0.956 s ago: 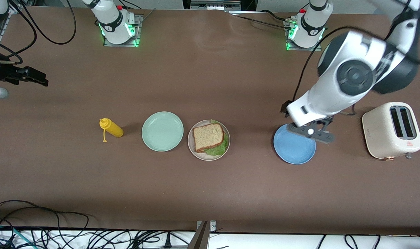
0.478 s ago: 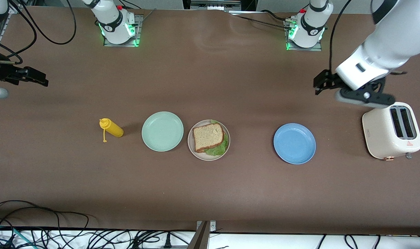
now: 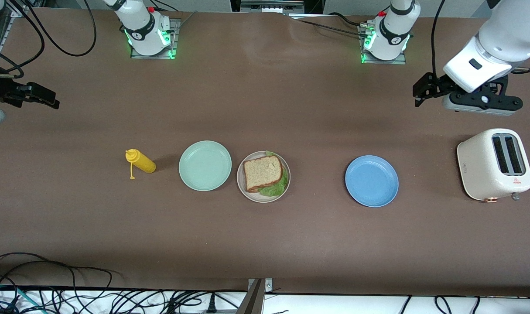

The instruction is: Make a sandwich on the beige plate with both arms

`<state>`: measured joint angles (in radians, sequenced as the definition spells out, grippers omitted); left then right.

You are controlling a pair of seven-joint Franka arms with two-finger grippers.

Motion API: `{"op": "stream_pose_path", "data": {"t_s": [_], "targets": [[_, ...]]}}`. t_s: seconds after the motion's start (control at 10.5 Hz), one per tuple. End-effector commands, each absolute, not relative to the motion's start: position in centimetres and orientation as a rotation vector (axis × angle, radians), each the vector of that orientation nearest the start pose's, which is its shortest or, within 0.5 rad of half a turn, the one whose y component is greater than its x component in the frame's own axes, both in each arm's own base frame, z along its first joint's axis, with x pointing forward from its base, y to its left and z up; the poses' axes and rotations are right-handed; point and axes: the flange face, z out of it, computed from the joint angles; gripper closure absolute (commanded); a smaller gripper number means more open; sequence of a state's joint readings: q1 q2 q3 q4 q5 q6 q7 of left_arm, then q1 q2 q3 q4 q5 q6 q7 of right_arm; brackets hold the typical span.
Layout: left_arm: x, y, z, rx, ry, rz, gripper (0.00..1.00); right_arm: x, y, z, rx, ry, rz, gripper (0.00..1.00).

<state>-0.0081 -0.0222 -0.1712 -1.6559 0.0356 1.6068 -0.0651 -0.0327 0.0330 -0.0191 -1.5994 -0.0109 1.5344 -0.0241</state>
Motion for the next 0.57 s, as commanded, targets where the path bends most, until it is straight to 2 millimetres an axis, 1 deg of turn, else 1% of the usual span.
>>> {"op": "stream_pose_path", "data": {"t_s": [0.0,0.1,0.19,0.29,0.38,0.48], "targets": [[53.9,-5.4,59.9,-3.085,0.198,0.025,0.0,55.9,-2.6,60.1,-3.128,0.043,0.141,0.0],[54.0,-4.8,59.8,-3.081,0.276,0.033,0.0,55.9,-2.6,60.2,-3.127,0.043,0.136,0.0],[53.9,-4.5,59.9,-3.08,0.272,0.031,0.0,55.9,-2.6,60.5,-3.129,0.041,0.127,0.0],[53.6,-4.6,60.7,-3.078,0.278,0.01,0.0,55.9,-2.4,60.8,-3.128,0.036,0.124,0.0],[53.6,-4.5,60.4,-3.078,0.281,0.017,0.0,55.9,-2.4,60.7,-3.127,0.036,0.131,0.0],[53.8,-3.5,60.4,-3.084,0.251,0.013,0.0,55.8,-2.4,60.7,-3.127,0.036,0.134,0.0]]}}
